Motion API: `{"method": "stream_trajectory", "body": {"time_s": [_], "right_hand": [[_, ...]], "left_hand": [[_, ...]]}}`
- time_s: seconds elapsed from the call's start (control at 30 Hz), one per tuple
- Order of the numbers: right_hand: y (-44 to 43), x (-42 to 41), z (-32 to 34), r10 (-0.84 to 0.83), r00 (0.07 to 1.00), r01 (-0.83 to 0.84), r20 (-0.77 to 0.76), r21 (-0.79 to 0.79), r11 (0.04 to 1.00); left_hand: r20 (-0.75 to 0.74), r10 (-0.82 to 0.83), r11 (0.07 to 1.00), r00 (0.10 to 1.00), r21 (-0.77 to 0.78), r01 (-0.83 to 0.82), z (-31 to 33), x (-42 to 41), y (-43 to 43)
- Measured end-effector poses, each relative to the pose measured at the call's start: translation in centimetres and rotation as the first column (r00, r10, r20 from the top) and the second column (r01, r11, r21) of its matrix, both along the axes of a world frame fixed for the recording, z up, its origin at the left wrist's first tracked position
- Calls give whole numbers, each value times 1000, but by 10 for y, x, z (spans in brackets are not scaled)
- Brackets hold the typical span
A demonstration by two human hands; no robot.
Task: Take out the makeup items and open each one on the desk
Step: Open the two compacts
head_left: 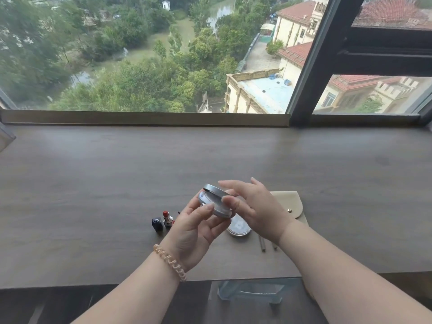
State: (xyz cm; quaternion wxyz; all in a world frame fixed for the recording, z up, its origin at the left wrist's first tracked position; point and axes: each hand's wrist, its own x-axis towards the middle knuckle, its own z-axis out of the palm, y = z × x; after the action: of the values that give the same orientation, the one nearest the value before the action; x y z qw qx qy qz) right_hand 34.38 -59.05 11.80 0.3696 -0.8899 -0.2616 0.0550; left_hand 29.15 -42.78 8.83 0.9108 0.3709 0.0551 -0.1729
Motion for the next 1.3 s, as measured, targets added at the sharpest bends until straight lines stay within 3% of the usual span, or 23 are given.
{"method": "stream_trajectory", "body": {"time_s": [0.1, 0.3, 0.43, 0.6, 0.73, 1.23, 1.3], "right_hand": [[1, -3, -5, -106, 979, 138, -176, 177, 975], [0, -4, -8, -62, 959, 154, -275, 327, 932], [-4, 7, -10, -104, 933, 252, -344, 422, 871], [-2, 15, -22, -128, 928, 245, -351, 314, 917], [1, 17, -36, -160, 905, 264, -394, 228, 937], [16, 29, -77, -248, 876, 280, -413, 19, 960], [10, 26, -80, -279, 891, 266, -359, -86, 960]], "left_hand": [[23, 10, 999, 1000, -52, -9, 1, 3, 0], [57, -40, 998, 998, -48, 43, 2, 3, 3], [-25, -27, 999, 999, 19, 27, -5, -3, 0], [-125, -3, 968, 992, 249, 34, -10, -9, -3], [-233, 56, 945, 971, 326, 23, -22, -13, -6], [-392, 271, 926, 879, 357, -126, -56, -15, -15], [-409, 318, 909, 855, 386, -154, -62, -14, -16]]}}
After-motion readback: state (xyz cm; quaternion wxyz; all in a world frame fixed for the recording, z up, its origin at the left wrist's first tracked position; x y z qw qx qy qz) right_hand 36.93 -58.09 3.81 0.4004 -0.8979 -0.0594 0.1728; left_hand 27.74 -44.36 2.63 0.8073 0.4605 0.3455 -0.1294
